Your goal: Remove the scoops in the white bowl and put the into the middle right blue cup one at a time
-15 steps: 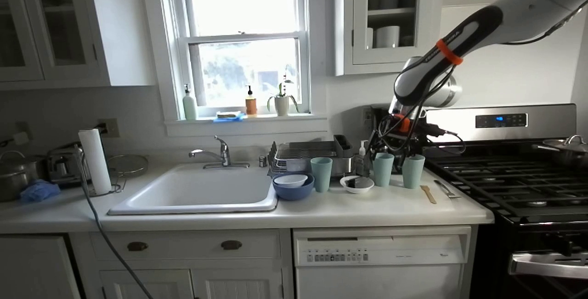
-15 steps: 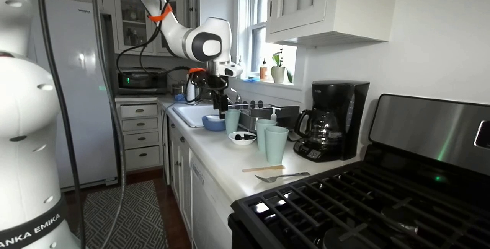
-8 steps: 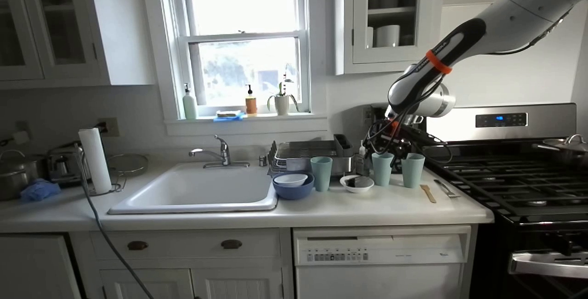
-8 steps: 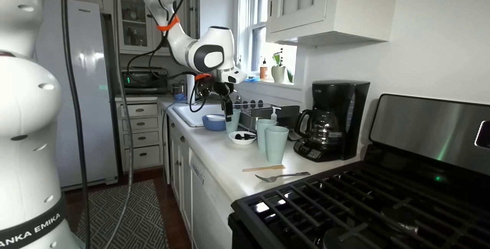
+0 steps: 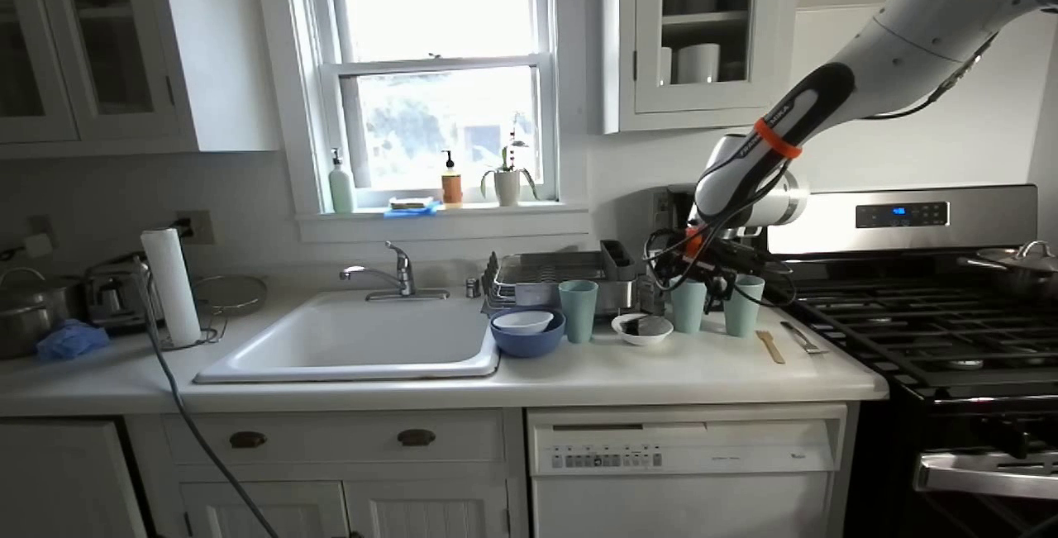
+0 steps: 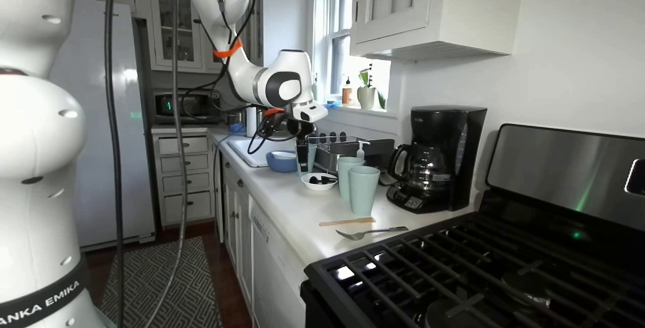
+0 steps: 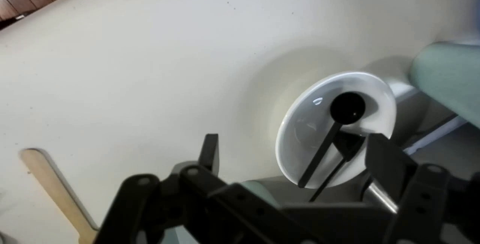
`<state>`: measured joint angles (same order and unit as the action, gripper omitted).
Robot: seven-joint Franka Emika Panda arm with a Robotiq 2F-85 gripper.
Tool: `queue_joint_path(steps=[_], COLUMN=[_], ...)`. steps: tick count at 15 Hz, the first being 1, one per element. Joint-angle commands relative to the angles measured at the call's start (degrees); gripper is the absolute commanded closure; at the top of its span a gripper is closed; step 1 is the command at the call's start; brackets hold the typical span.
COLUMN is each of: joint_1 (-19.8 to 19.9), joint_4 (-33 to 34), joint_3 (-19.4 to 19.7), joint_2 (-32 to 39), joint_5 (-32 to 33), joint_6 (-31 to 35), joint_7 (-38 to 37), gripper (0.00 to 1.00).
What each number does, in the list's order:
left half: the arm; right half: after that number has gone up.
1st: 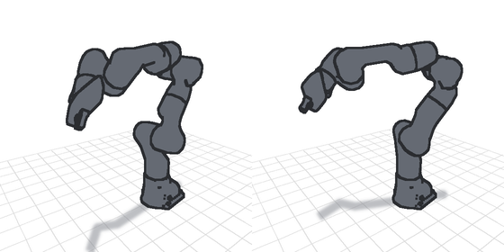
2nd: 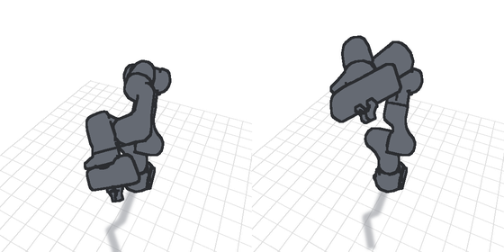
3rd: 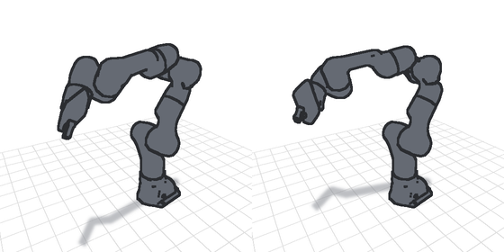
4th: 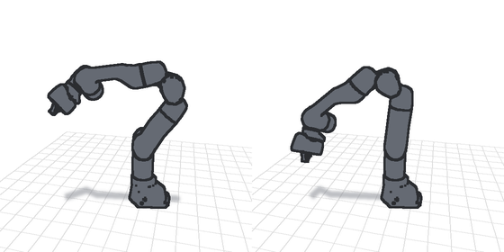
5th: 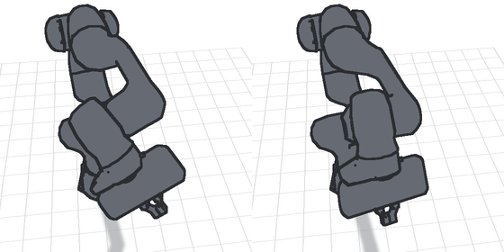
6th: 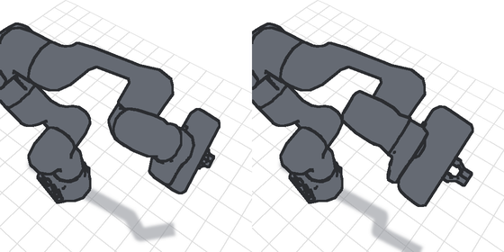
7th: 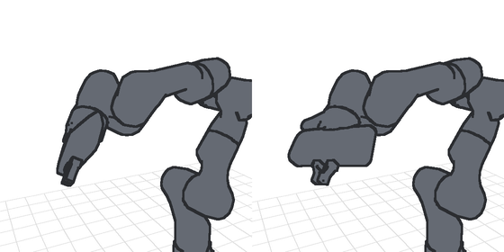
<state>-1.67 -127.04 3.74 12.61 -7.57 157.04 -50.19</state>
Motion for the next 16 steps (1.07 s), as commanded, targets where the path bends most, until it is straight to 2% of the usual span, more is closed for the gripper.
queue_joint_path(steps=[1, 6, 7, 8, 9, 10, 12, 14, 16], joint_1=[-3.37, -6.38, -6.71, -6.76, -6.61, -6.74, -6.59, -6.25, -6.06], joint_4=[4.89, 10.07, 10.79, 11.86, 12.7, 13.57, 14.95, 16.37, 17.68], joint_3=[2.45, 4.59, 4.92, 5.24, 5.22, 5.7, 5.97, 5.98, 6.0], joint_2=[4.75, 9.12, 9.78, 10.73, 11.4, 12.34, 13.67, 15.14, 16.51], joint_5=[1.99, 2.31, 2.41, 2.22, 1.77, 1.97, 1.8, 1.32, 0.94], joint_6=[-1.53, -2.43, -2.3, -2.05, -2.2, -1.85, -2.02, -1.64, -1.2], joint_7=[-11.04, -22.53, -24.26, -25.76, -26.74, -28.18, -29.88, -30.71, -31.71], gripper=[0.0, 0.0, 0.03, 0.16, 0.2, 0.3, 0.41, 0.44, 0.42])
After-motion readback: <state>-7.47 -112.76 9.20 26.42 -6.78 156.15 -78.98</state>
